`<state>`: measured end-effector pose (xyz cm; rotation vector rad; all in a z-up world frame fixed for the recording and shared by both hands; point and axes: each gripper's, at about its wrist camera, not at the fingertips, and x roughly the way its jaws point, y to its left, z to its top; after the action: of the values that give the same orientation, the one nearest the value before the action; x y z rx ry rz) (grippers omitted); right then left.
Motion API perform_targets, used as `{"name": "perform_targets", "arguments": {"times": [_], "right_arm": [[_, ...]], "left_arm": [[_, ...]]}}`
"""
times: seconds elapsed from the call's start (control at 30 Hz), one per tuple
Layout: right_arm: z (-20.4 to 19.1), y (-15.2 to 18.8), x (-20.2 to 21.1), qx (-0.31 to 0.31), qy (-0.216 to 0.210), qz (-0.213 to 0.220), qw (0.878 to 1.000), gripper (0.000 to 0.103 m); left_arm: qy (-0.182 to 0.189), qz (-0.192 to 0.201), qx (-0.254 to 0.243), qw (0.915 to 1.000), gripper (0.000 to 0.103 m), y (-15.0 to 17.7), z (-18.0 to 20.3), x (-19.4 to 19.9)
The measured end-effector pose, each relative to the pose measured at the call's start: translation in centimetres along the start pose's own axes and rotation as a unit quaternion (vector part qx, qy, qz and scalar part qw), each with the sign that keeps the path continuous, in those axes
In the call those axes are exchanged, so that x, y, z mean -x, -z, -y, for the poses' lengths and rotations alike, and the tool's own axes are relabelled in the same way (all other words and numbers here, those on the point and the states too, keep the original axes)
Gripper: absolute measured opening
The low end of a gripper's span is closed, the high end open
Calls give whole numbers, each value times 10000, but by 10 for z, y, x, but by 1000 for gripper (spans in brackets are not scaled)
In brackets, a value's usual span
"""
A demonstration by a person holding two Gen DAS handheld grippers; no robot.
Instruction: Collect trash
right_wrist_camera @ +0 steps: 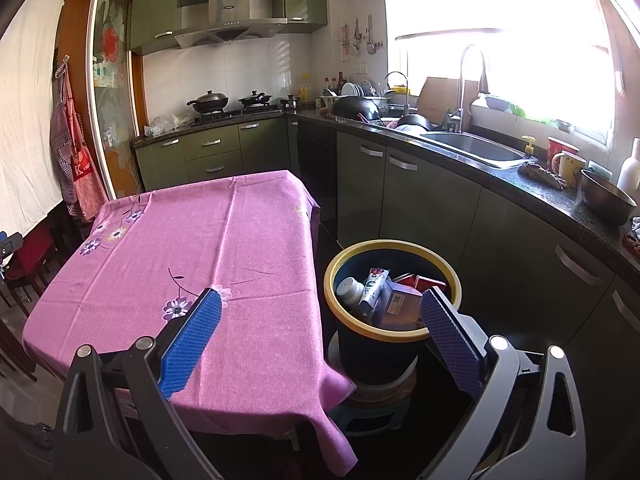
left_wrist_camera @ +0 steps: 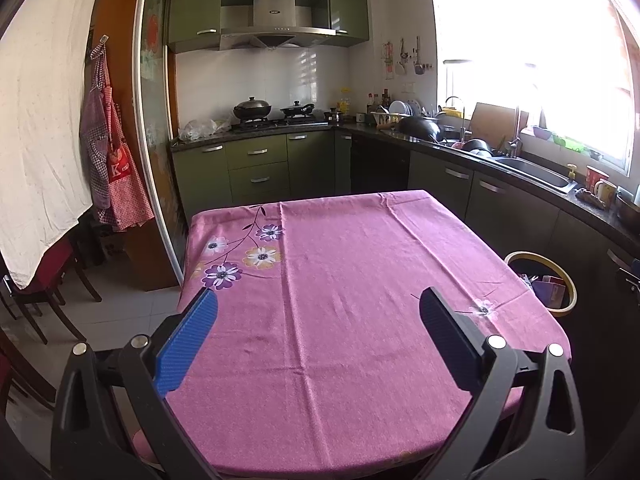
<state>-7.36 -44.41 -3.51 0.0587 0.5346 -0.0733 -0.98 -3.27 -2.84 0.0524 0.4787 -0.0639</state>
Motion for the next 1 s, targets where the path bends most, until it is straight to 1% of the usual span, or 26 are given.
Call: {"name": "perform_targets", "arguments": {"times": [0.4, 1.0], "right_arm": [[-1, -1, -1, 15, -12, -6, 10000, 98], [-2, -1, -7, 42, -37, -49, 10000, 98]], "left_arm": [[21, 47, -3, 10000, 96, -2, 2, 2], [41, -6, -35, 10000, 96, 0, 2, 0]]}}
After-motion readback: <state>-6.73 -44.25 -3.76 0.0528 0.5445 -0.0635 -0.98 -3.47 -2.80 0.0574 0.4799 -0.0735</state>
